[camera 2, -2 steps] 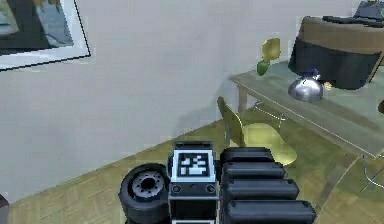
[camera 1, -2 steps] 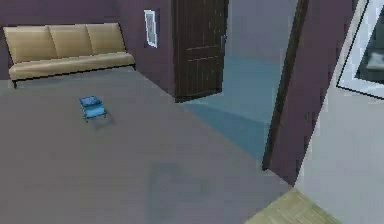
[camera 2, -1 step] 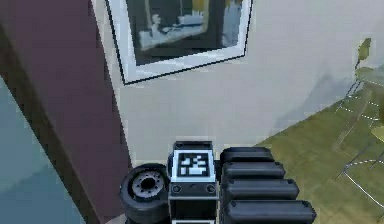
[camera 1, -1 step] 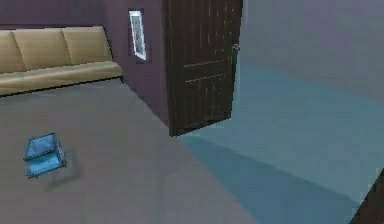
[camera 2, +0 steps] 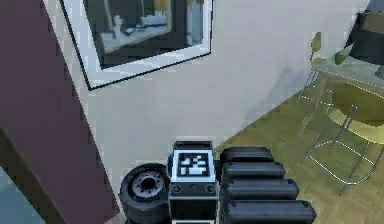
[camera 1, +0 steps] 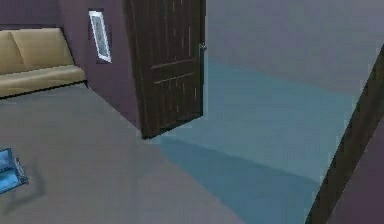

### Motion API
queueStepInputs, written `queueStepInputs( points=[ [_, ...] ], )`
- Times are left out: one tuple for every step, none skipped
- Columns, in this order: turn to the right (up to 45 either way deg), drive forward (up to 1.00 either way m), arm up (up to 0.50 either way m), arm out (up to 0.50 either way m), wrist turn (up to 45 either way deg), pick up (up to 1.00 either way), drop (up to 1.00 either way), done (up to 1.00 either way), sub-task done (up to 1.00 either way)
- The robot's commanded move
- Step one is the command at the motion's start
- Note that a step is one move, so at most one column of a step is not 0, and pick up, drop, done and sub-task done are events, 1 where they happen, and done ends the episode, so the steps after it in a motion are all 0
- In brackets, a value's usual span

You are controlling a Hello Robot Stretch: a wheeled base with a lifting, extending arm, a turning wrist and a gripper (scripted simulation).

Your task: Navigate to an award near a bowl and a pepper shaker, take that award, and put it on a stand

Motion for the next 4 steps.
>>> queueStepInputs(
  points=[
    [0.0,0.45,0.00,0.00,0.0,0.00,0.00,0.00,0.00],
    [24.0,0.00,0.00,0.00,0.0,0.00,0.00,0.00,0.00],
    [0.0,1.00,0.00,0.00,0.0,0.00,0.00,0.00,0.00],
    [6.0,0.00,0.00,0.00,0.0,0.00,0.00,0.00,0.00]
  ],
)
